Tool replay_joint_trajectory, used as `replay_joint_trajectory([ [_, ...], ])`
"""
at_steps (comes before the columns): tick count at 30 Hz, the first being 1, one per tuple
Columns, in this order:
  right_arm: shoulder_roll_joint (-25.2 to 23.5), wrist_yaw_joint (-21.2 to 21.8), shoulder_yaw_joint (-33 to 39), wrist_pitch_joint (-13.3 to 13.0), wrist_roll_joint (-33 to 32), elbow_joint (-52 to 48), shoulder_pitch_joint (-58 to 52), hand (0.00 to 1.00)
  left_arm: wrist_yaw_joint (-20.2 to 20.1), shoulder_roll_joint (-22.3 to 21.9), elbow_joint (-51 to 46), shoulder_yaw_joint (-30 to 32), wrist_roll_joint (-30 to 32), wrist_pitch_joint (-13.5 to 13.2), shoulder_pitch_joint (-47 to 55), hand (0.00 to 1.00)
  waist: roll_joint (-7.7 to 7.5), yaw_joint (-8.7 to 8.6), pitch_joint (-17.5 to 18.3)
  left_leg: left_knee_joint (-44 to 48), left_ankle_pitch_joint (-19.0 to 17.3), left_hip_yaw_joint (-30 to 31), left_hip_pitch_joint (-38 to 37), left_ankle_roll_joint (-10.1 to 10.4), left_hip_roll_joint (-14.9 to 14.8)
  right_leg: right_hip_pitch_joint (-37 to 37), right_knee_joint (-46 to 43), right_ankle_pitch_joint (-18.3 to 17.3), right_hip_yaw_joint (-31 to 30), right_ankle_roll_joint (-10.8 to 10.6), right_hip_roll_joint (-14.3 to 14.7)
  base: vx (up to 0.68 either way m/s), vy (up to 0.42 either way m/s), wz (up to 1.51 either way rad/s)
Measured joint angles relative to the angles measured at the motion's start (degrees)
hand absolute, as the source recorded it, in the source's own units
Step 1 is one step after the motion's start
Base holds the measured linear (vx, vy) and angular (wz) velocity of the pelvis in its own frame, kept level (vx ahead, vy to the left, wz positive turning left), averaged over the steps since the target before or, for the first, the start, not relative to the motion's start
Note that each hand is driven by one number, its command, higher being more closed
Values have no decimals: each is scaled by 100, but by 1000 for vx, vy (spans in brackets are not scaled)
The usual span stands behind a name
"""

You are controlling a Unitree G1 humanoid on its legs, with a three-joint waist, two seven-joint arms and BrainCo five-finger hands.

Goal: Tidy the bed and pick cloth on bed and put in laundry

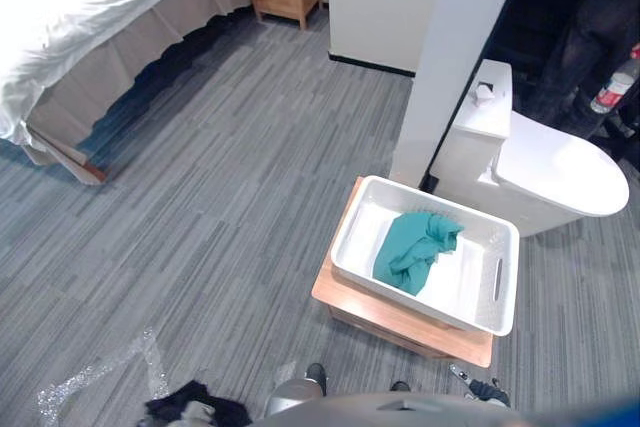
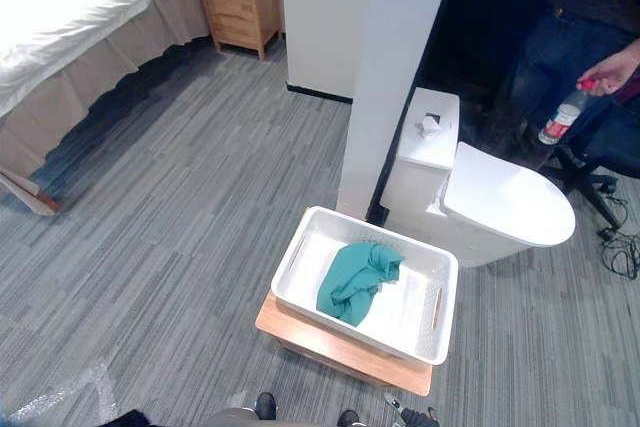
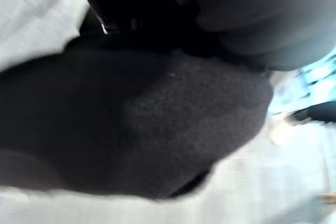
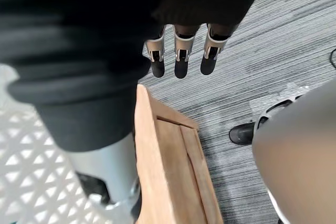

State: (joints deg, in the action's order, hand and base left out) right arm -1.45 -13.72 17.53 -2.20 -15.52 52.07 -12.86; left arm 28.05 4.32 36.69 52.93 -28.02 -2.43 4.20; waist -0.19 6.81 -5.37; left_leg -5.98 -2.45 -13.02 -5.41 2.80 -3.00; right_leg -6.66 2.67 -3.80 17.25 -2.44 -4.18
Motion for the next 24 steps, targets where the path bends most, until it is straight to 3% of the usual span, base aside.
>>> replay_joint_trajectory([
  [1,83,55,-131,-7,-18,-113,-139,0,17,753,-712,18,-41,-83,-63,100,-108,-29,132,2,71,89,7,0,-9,3,-87,-48,-15,49,16,125,22,19],
  [2,53,107,-142,-7,-82,-163,-164,0,-53,1145,-961,-92,9,-167,-41,100,-138,-70,149,1,80,96,-1,-10,-21,18,-176,-111,-47,20,9,97,47,10],
  [3,36,126,-67,-13,-197,-395,-232,0,-64,1771,-1477,-147,219,-445,54,100,-133,-94,148,-1,-5,13,-41,11,-52,76,-348,-182,-187,23,4,52,93,-16],
  [4,101,141,35,-49,-206,-595,-347,0,-72,2006,-1875,-30,373,-775,165,100,-86,-90,193,9,30,-25,-60,-62,-37,159,-442,-180,-289,27,-17,38,100,-23],
  [6,210,190,89,-45,-182,-596,-439,0,-28,2102,-1875,120,412,-1058,-141,100,23,-96,269,39,40,-88,-93,-72,35,187,-465,-179,-374,32,-74,39,111,-5],
  [7,216,212,130,-33,-175,-593,-471,0,-8,2154,-1589,101,386,-1105,-512,100,27,-67,275,39,40,-73,-100,-72,77,166,-453,-179,-416,31,-99,34,112,21],
  [8,218,258,139,-16,-151,-475,-430,0,82,2506,-791,-120,359,-1053,-1216,100,37,-42,268,40,39,-43,-124,-71,104,88,-389,-179,-432,30,-122,20,62,21],
  [9,210,273,138,-3,-124,-407,-396,0,121,2681,-581,-342,319,-988,-1439,100,10,-33,283,40,38,-36,-134,-69,103,50,-367,-179,-455,30,-130,-7,10,19],
  [12,149,285,148,-9,71,-204,-228,0,236,2975,-1364,-1805,453,-819,-2043,100,-132,-119,367,42,39,-32,-164,-69,79,20,-354,-180,-546,29,-116,-13,-19,-3],
  [14,170,251,188,-44,120,-11,-73,0,254,2711,-2433,-2720,1198,-795,-2125,100,-162,-272,370,42,49,-46,-148,-85,112,75,-378,-180,-632,29,-140,-58,3,-16],
  [16,164,244,216,-34,121,131,7,0,232,2277,-2891,-3225,1739,-796,-2201,100,-93,-351,327,41,56,-82,-137,-97,151,132,-382,-180,-755,27,-175,-66,21,-20],
  [17,156,254,213,21,128,291,53,0,241,1768,-2975,-3729,2100,-782,-2436,100,-14,-454,275,41,71,-100,-125,-122,183,162,-380,-177,-830,20,-190,-73,19,-18],
  [22,252,209,279,121,297,411,257,0,119,730,-2976,-5584,2762,-607,-3009,100,239,-771,-6,42,92,-288,-168,-156,183,231,-409,-143,-1088,-36,-184,-53,3,-21],
  [24,251,186,274,152,352,417,293,0,34,538,-2991,-6025,2791,-601,-3117,100,238,-808,-11,42,91,-396,-186,-156,148,275,-414,-141,-1198,-38,-144,5,-31,-29],
])
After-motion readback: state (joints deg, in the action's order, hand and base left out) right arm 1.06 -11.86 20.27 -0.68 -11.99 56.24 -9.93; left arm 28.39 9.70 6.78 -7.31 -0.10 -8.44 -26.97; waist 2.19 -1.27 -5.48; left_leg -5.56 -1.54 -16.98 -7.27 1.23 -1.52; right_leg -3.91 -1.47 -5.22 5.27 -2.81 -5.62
